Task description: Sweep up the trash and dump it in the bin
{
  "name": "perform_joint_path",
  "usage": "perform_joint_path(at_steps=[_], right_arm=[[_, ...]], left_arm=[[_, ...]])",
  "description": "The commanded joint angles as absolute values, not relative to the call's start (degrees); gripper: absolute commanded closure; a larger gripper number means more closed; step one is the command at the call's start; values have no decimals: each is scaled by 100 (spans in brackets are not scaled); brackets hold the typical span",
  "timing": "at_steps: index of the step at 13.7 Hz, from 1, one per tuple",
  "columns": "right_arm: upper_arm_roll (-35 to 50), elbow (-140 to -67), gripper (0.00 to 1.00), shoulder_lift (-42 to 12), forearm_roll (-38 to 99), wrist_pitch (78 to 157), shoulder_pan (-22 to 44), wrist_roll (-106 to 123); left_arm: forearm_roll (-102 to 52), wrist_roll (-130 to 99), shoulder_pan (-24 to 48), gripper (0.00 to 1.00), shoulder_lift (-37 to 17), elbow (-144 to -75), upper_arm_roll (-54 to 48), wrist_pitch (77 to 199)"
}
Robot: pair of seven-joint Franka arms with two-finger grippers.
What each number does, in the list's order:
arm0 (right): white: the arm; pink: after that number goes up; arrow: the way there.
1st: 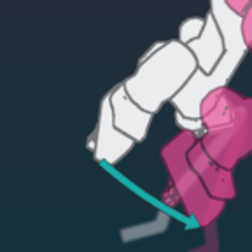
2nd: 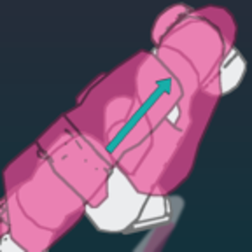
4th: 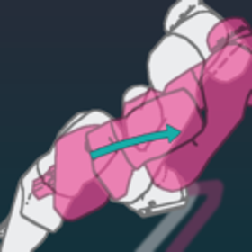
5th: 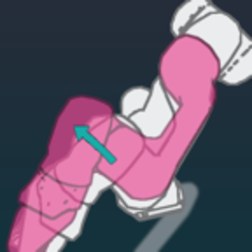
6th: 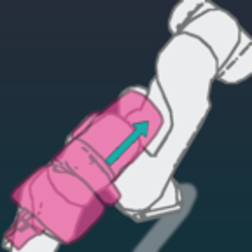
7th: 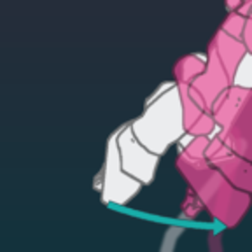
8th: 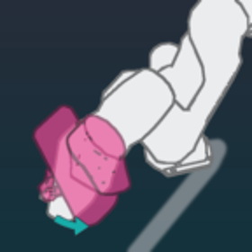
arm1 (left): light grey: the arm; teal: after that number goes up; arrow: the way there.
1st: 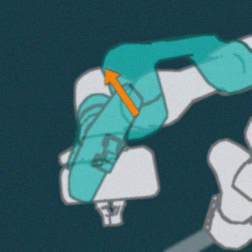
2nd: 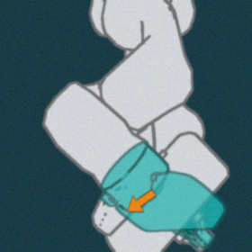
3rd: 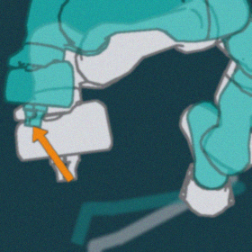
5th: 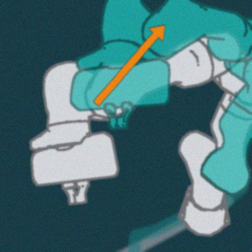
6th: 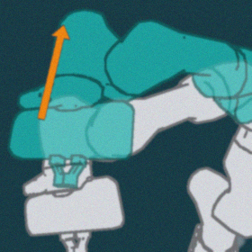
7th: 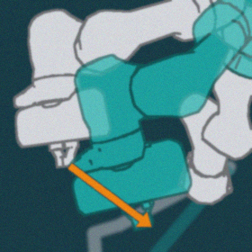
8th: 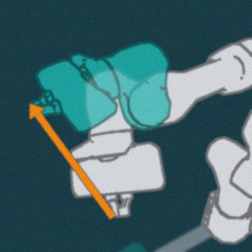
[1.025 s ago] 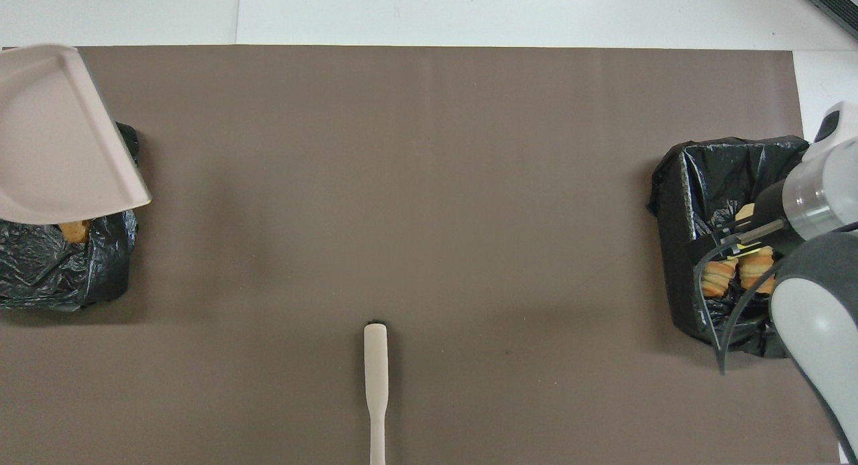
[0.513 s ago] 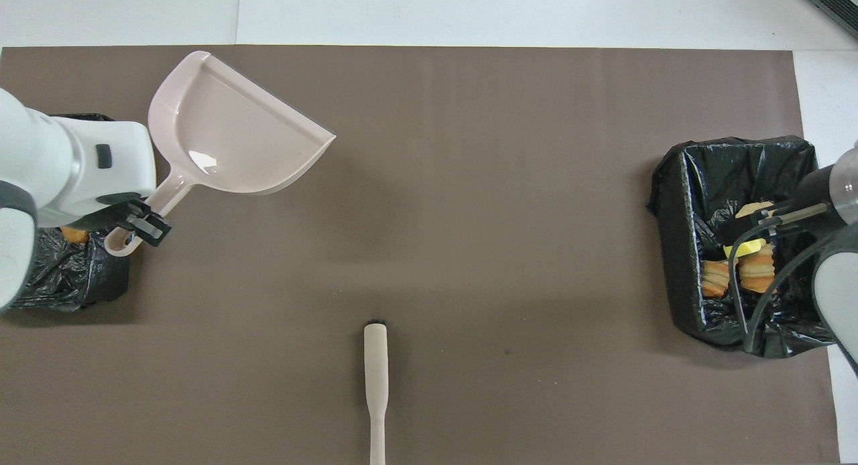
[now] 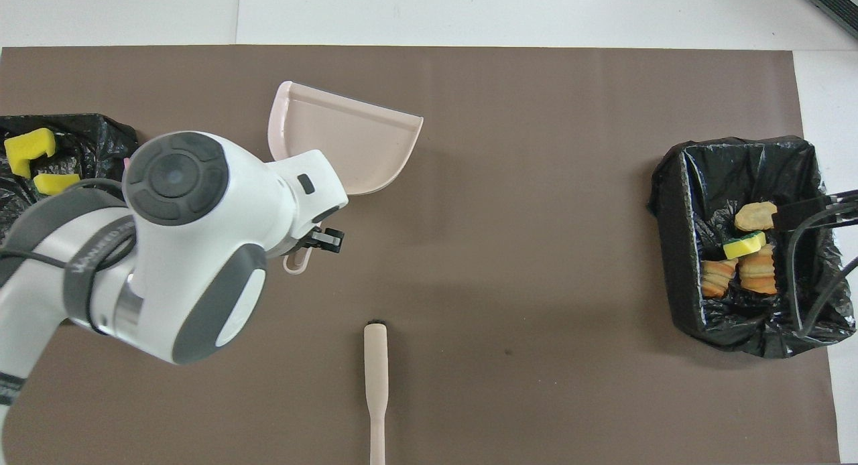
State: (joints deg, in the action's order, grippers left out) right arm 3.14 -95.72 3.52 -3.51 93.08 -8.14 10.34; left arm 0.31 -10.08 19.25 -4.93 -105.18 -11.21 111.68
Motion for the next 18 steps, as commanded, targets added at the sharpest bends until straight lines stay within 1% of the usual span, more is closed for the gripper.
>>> perform_joint_path(at_steps=[1, 2, 3, 5, 7, 8, 10, 13, 14, 15, 16, 18], right_arm=[[395, -9353, 0, 369, -247, 8993, -844, 835], [378, -9117, 0, 308, -264, 8695, -757, 739], [369, -8992, 0, 282, -238, 8571, -695, 608], [125, -8982, 0, 281, -194, 8604, -371, 510], [-402, -9000, 0, 281, -141, 8666, 173, 492], [-578, -9000, 0, 281, -28, 8710, 280, 510], [-615, -9035, 0, 308, 9, 8736, 272, 510], [-589, -9132, 0, 369, 9, 8693, 281, 510], [-563, -9123, 0, 360, 0, 8710, 290, 492], [-545, -9123, 0, 360, 0, 8701, 290, 492], [-545, -9123, 0, 360, 0, 8710, 290, 492], [-545, -9123, 0, 360, 0, 8701, 290, 492]], left_arm=[[-44, -1440, 2451, 100, -983, -10573, -1002, 11810], [-44, -1528, 2513, 100, -1028, -10652, -1002, 11986], [-44, -1529, 2514, 100, -1046, -10705, -1011, 12067], [-44, -1660, 2750, 100, -1212, -10915, -1011, 12338], [-53, -1915, 2760, 100, -1169, -11135, -1011, 12577], [-61, -1933, 2760, 100, -1160, -11162, -1019, 12577], [-167, -2187, 2812, 100, -1187, -11337, -1011, 12647], [-246, -2320, 2813, 100, -1178, -11373, -1011, 12726], [-351, -2338, 2813, 81, -1169, -11373, -1011, 12709], [-412, -2434, 2786, 34, -1178, -11373, -1011, 12709], [-413, -2487, 2777, 0, -1178, -11364, -1002, 12683], [-413, -2487, 2725, 0, -1178, -11320, -1002, 12604]])
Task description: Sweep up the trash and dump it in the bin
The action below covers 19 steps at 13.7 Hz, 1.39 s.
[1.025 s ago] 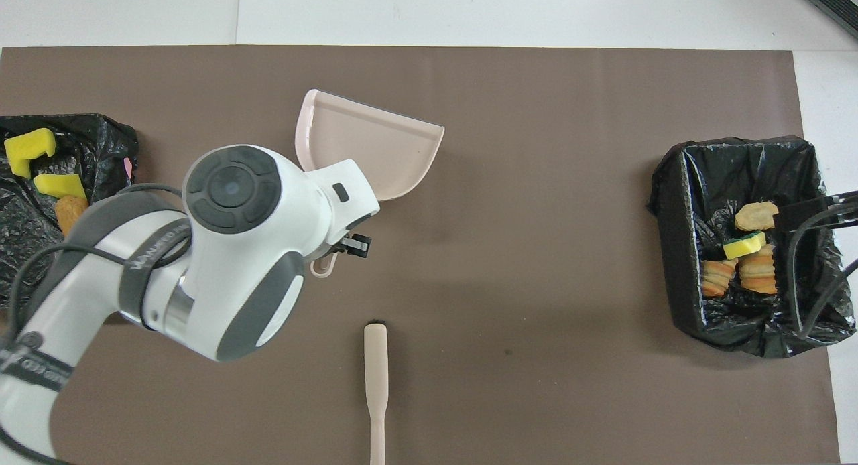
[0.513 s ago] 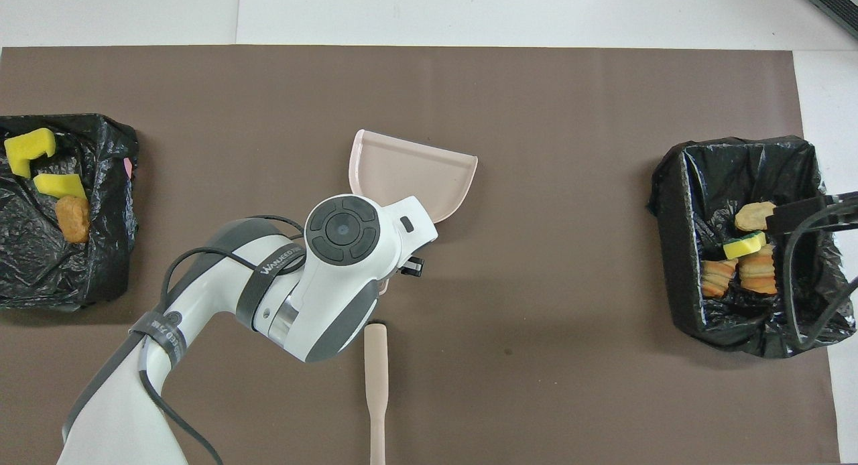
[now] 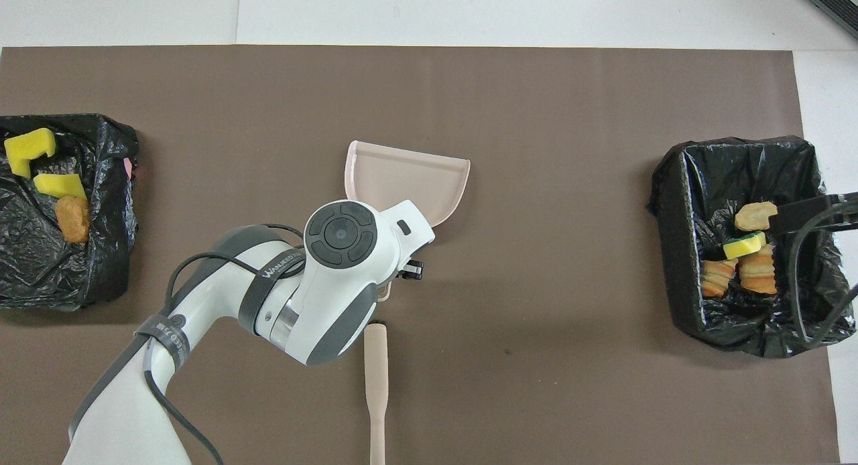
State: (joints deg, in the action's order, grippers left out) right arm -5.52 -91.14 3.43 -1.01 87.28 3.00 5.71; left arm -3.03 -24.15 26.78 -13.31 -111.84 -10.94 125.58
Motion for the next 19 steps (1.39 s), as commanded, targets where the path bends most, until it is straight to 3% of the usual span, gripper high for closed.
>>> perform_joint_path(at_steps=[1, 9, 13, 19], right_arm=[[-545, -9123, 0, 360, 0, 8701, 290, 492], [-545, -9123, 0, 360, 0, 8701, 290, 492], [-545, -9123, 0, 360, 0, 8710, 290, 492], [-545, -9123, 0, 360, 0, 8701, 290, 492]], left_arm=[[-413, -2479, 2681, 0, -1126, -11312, -976, 12586], [-396, -2242, 1171, 0, -379, -10916, -932, 11480], [-299, -1179, 459, 0, -264, -10618, -914, 10680], [0, -211, -237, 0, -158, -9582, -914, 9170]])
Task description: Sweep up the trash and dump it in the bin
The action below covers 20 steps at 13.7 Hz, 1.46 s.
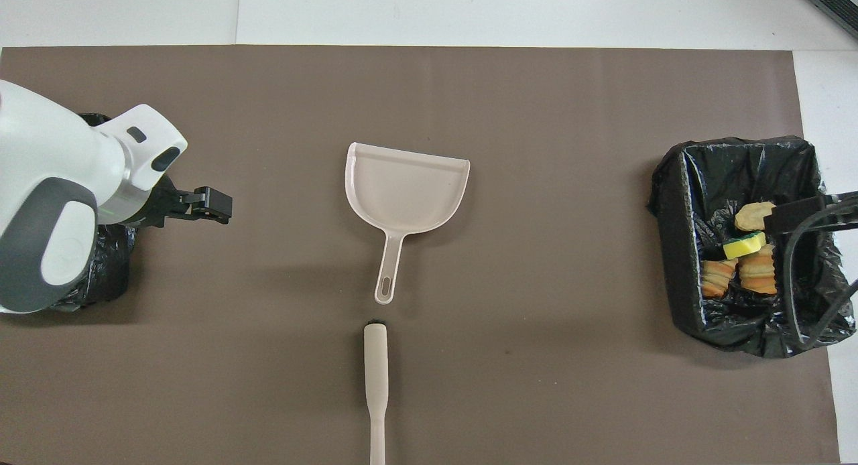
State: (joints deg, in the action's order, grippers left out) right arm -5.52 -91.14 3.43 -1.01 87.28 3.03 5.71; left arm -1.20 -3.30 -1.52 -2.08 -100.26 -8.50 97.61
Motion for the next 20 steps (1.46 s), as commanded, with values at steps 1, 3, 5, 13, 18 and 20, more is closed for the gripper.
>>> perform_joint_path(at_steps=[1, 3, 5, 13, 18, 20], right_arm=[[-545, -9123, 0, 360, 0, 8701, 290, 492], [-545, -9123, 0, 360, 0, 8701, 290, 492], [-545, -9123, 0, 360, 0, 8701, 290, 492], [-545, -9123, 0, 360, 0, 8701, 290, 492], [-545, -9123, 0, 360, 0, 8701, 290, 492], [-545, -9123, 0, 360, 0, 8701, 290, 492]], left_arm=[[9, -211, -246, 0, -141, -9328, -905, 8862], [9, -211, -272, 0, -27, -9062, -862, 8439], [0, -159, -264, 0, 393, -9070, -782, 8367], [9, -114, -272, 0, 721, -9228, -774, 8147], [-9, -35, -475, 0, 721, -9448, -773, 8480], [-166, -53, -466, 0, 686, -9448, -782, 8848]])
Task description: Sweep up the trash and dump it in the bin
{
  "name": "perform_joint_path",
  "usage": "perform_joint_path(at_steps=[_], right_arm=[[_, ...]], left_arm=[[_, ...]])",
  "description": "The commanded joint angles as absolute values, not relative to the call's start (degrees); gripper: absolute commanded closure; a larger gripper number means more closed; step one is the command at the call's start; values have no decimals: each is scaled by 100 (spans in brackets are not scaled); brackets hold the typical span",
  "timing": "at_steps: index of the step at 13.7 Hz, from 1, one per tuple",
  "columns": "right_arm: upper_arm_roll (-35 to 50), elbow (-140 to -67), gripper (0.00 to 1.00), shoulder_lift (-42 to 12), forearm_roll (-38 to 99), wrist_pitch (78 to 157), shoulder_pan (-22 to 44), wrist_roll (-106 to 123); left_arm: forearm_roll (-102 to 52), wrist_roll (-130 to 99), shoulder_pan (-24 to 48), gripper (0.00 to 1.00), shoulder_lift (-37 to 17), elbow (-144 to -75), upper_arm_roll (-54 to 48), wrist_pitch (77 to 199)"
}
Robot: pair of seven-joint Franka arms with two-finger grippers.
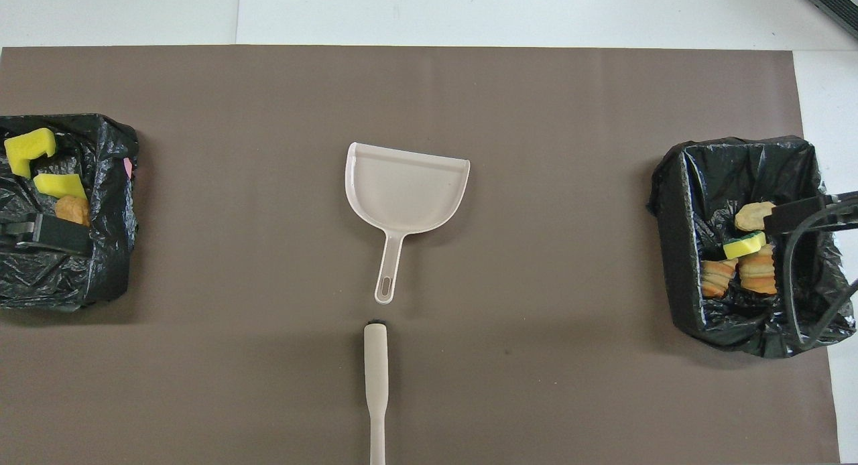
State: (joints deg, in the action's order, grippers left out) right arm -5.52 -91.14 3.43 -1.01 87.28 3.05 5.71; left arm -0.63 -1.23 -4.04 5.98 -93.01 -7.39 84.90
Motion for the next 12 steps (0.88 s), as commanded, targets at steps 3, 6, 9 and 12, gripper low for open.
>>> perform_joint_path(at_steps=[3, 6, 9, 12], right_arm=[[-545, -9123, 0, 360, 0, 8701, 290, 492], [-545, -9123, 0, 360, -9, 8719, 290, 475], [-562, -9105, 0, 351, -61, 8798, 272, 553], [-536, -9079, 0, 369, -141, 8763, 299, 519]], left_arm=[[-202, -35, -466, 0, 668, -9448, -782, 9018], [-255, -35, -448, 0, 668, -9448, -782, 9000], [-255, -53, -466, 0, 668, -9448, -782, 9009], [-255, -62, -466, 0, 668, -9448, -782, 9018]])
